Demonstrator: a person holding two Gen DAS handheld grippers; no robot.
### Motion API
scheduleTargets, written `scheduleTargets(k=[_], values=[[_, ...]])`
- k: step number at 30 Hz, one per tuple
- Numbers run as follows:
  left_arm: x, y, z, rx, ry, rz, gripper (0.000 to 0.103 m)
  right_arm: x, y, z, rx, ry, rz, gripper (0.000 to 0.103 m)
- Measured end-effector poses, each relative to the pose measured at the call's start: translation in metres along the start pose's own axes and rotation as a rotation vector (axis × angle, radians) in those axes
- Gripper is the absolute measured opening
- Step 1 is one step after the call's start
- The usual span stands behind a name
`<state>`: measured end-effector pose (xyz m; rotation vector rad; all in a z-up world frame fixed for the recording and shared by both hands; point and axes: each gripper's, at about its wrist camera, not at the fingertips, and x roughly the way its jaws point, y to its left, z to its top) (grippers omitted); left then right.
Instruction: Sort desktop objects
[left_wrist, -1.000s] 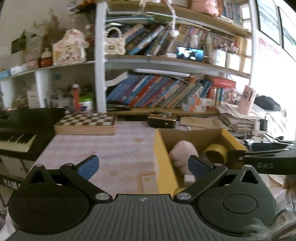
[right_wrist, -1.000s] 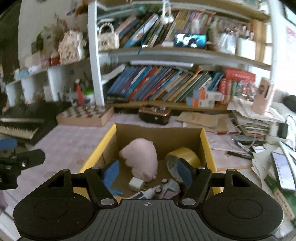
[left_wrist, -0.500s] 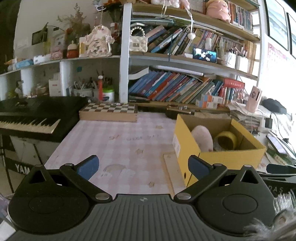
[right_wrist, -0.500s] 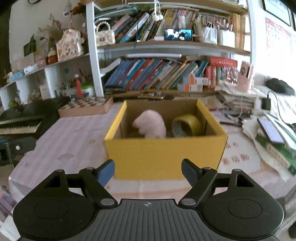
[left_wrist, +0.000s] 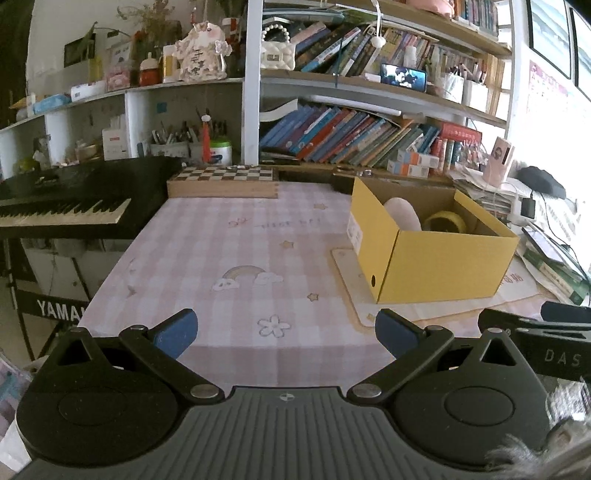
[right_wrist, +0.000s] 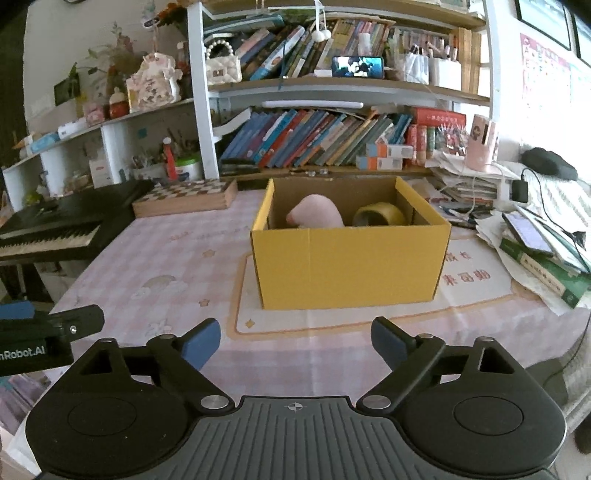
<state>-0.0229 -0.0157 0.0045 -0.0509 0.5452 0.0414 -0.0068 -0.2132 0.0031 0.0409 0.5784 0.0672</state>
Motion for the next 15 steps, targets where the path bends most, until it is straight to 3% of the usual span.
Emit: scheduleTargets(k=[15], values=[[-0.019,0.008,-0.012,0.000,0.012,0.011,0.103,-0.014,0.010,-0.018,0.004,0.045,-0.007,0.095]])
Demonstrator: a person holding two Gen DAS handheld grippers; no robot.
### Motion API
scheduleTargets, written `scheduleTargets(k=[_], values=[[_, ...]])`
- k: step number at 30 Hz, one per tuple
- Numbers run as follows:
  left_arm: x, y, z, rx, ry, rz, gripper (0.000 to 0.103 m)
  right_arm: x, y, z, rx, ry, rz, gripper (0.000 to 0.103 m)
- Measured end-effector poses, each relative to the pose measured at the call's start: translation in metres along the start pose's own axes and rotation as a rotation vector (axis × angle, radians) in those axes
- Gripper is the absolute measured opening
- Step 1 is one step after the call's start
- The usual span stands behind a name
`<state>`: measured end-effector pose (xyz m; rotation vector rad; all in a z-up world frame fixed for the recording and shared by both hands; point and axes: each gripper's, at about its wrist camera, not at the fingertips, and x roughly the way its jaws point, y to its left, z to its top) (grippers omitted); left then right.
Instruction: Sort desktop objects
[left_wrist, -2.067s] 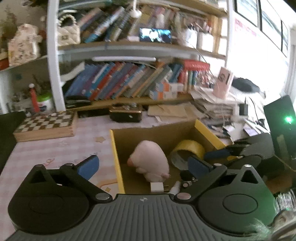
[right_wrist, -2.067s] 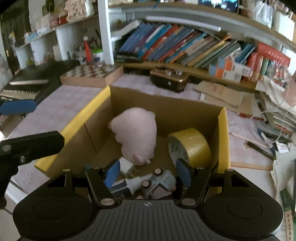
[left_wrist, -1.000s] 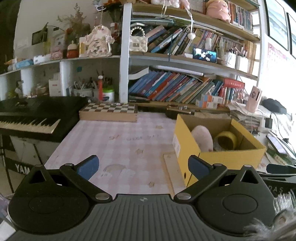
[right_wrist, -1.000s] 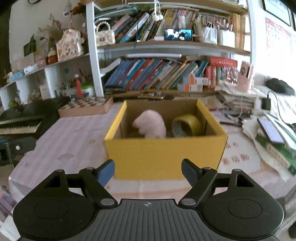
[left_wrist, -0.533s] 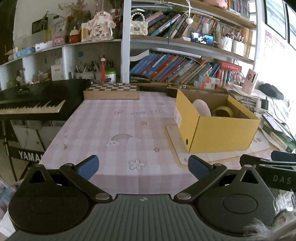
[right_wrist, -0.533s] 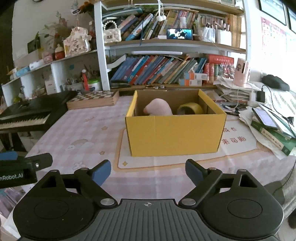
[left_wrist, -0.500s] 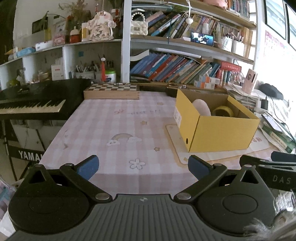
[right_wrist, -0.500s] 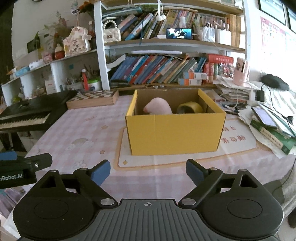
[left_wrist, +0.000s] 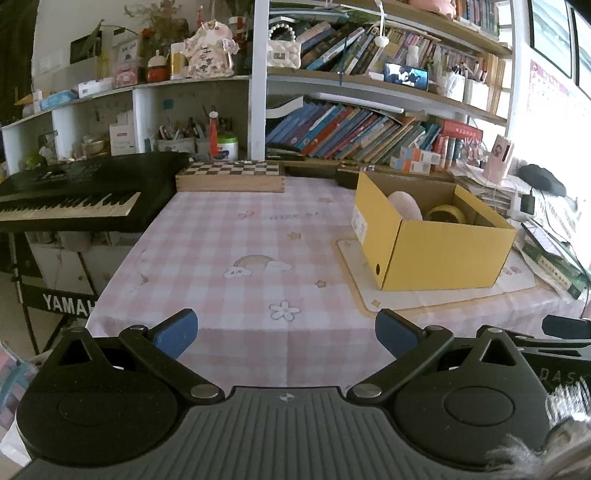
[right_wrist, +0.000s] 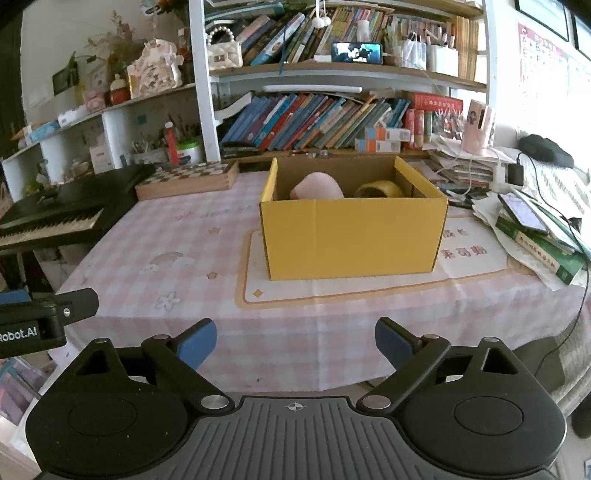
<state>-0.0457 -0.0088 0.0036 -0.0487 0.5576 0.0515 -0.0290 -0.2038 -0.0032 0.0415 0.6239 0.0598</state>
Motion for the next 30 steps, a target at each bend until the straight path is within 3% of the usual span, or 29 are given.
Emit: scheduleTargets(k=[30], values=[[0.0002,0.0004,-0.0051,0.004,0.047,0.003,0.103,0.0033,0.0024,-0.0037,-0.001,0.037,0.014,0.096]])
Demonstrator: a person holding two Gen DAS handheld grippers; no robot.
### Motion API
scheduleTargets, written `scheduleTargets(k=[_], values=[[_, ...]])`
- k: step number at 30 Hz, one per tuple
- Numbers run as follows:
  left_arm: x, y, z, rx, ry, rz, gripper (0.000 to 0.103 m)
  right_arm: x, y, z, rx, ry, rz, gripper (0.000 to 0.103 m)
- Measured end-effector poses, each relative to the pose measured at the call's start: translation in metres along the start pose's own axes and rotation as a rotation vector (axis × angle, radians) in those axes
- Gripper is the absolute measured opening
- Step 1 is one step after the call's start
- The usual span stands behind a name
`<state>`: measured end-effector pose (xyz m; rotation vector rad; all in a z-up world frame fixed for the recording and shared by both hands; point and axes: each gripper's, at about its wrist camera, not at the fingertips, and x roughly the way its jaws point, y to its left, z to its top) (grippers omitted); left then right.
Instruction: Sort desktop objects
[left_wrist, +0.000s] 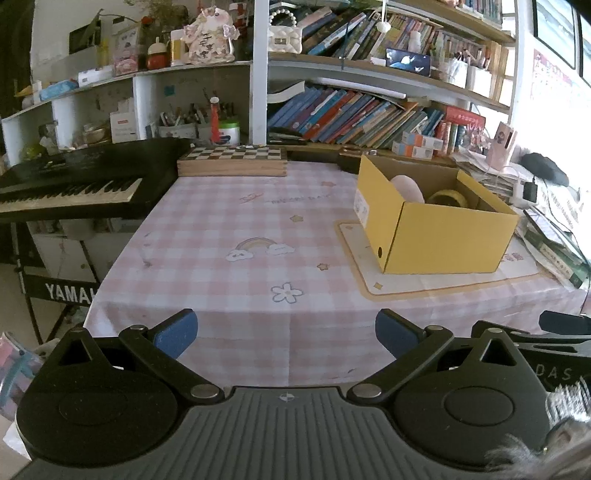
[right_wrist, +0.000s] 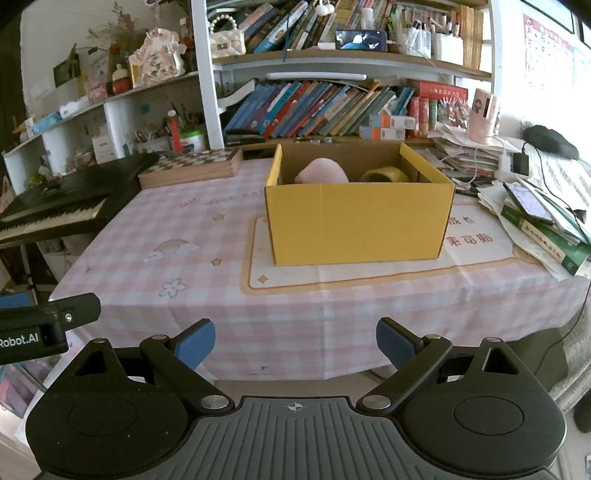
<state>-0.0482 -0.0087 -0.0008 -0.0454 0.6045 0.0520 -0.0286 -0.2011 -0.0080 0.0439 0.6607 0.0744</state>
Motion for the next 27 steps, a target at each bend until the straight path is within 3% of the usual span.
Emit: scheduleTargets(k=[27], values=[[-0.0057,-0.0016,0.0015,0.014,0.003,-0.004,0.103,-0.0050,0.0040,-0.0034,-0.007,0.001,0.018,0.096]])
